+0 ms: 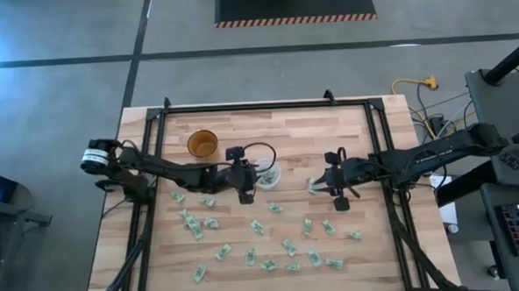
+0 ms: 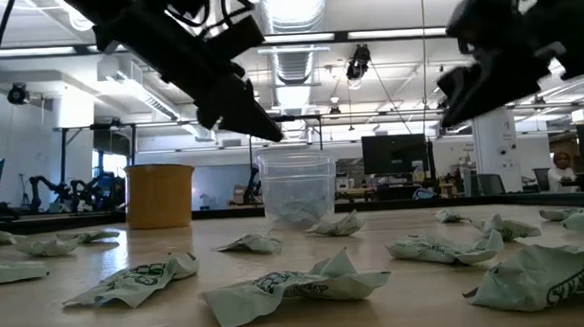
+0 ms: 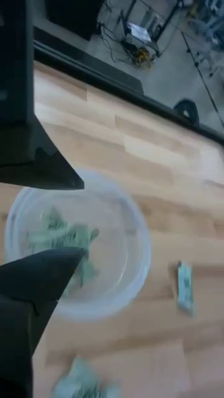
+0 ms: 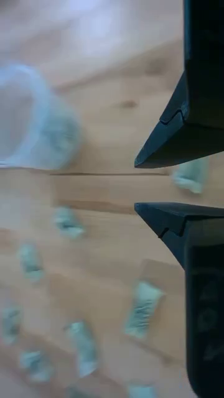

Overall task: Pick and place Stevia / Truvia into bins
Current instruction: Put the stevia packet into the transparent container

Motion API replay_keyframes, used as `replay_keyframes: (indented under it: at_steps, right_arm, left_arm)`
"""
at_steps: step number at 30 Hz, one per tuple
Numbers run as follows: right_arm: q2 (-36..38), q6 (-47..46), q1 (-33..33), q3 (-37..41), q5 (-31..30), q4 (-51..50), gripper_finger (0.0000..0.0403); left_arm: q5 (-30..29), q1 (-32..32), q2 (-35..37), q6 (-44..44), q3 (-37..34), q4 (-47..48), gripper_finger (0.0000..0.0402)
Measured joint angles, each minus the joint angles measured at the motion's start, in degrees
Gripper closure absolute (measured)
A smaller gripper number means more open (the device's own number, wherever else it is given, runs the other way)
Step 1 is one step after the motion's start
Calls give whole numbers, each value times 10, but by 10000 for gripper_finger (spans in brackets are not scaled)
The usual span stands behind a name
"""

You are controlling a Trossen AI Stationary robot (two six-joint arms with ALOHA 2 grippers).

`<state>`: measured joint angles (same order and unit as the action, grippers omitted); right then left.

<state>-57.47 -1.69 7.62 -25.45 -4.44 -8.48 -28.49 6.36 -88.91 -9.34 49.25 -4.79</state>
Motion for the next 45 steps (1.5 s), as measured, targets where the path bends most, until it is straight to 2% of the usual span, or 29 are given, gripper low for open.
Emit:
replay_keyframes:
  at_steps: [13,18,25,38,42,45]
  right_arm:
    - [-106,-29,-21,17,-19,32,316]
    - [-169,7,-21,16,-16,68,314]
    - [-227,46,-21,-2,-16,73,320]
    - [-250,39,-24,-9,-43,72,325]
    - [-250,36,-24,-11,-43,61,338]
    - [-250,37,-24,-11,-42,54,362]
  left_arm:
    - [0,101,92,0,1,40,253]
    - [-3,135,119,0,0,50,253]
    - [-5,154,122,0,-1,59,253]
    - [-7,154,122,0,-1,69,253]
    - [-7,154,122,0,-1,69,253]
    - [-7,154,122,0,-1,68,253]
